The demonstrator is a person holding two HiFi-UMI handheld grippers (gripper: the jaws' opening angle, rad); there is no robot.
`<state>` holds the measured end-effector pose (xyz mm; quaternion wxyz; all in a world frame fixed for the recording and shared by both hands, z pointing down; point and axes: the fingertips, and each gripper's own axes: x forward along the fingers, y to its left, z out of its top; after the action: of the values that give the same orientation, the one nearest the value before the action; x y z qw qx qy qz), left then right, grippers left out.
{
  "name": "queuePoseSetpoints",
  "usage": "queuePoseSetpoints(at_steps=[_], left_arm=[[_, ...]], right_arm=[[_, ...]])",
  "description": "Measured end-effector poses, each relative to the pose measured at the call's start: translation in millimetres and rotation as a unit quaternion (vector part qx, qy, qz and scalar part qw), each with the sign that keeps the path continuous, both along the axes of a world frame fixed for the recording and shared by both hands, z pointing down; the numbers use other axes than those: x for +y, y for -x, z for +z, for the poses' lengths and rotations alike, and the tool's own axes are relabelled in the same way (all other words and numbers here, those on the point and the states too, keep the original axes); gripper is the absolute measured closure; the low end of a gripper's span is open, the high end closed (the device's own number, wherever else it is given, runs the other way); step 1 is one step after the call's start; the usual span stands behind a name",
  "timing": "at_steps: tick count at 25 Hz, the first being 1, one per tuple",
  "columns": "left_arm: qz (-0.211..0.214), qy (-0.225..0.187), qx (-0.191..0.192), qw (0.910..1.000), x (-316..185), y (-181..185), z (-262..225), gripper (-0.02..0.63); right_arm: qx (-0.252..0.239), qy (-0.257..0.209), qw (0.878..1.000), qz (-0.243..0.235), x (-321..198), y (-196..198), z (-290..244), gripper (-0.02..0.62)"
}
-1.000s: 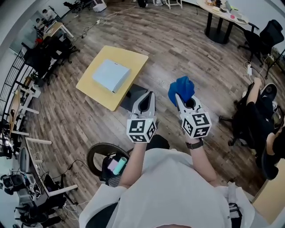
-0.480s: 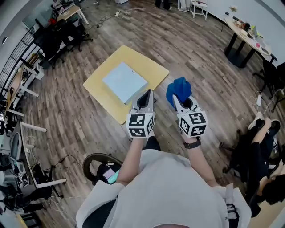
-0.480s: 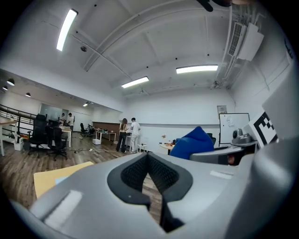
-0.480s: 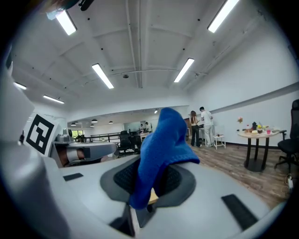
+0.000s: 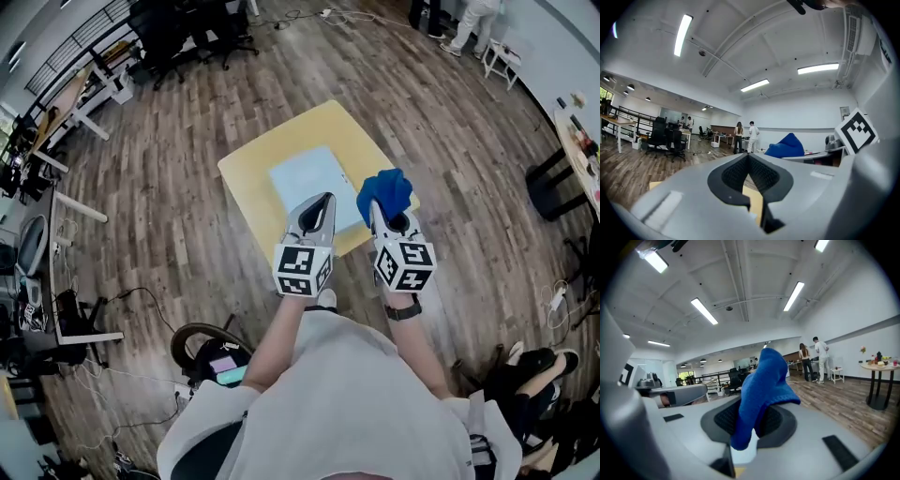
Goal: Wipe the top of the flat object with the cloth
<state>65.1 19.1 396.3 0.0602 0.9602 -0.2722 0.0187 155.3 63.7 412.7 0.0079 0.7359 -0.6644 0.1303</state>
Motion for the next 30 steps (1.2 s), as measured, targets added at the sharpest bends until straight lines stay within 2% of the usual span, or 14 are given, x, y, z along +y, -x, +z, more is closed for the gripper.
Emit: queuePoseSetpoints(at_steps=[3, 6, 10, 14, 18, 21, 25, 30], left_arm=[[-0.042, -0.004, 0.008, 0.9991, -54, 29, -3, 0.598], [-0.086, 0.003, 0.009, 0.9963, -93, 53, 3, 0.598], [-0.124, 0.024, -0.001, 0.992, -127, 73, 21, 0.598], [-0.17, 0.039, -0.009, 0.9847, -162, 89, 36, 0.598], [-0.218, 0.067, 0.013, 0.9737, -198, 105, 41, 0.598], [-0.235, 0.067, -0.003, 0.9696, -215, 111, 46, 0.598], [-0.264, 0.086, 0.0, 0.9606, -230, 118, 62, 0.598], [-0.299, 0.112, -0.01, 0.9476, -244, 123, 86, 0.598]], right_arm=[[-0.003, 0.019, 0.999, -0.037, -64, 22, 5, 0.52], [0.003, 0.028, 0.997, -0.078, -106, 42, 9, 0.52], [-0.002, 0.056, 0.992, -0.116, -147, 55, 25, 0.52], [0.007, 0.093, 0.981, -0.168, -194, 63, 47, 0.52], [0.025, 0.096, 0.961, -0.257, -238, 81, 62, 0.522], [0.003, 0.109, 0.948, -0.3, -264, 96, 76, 0.524], [0.037, 0.154, 0.926, -0.344, -294, 114, 116, 0.524], [0.033, 0.216, 0.891, -0.398, -323, 143, 177, 0.523]])
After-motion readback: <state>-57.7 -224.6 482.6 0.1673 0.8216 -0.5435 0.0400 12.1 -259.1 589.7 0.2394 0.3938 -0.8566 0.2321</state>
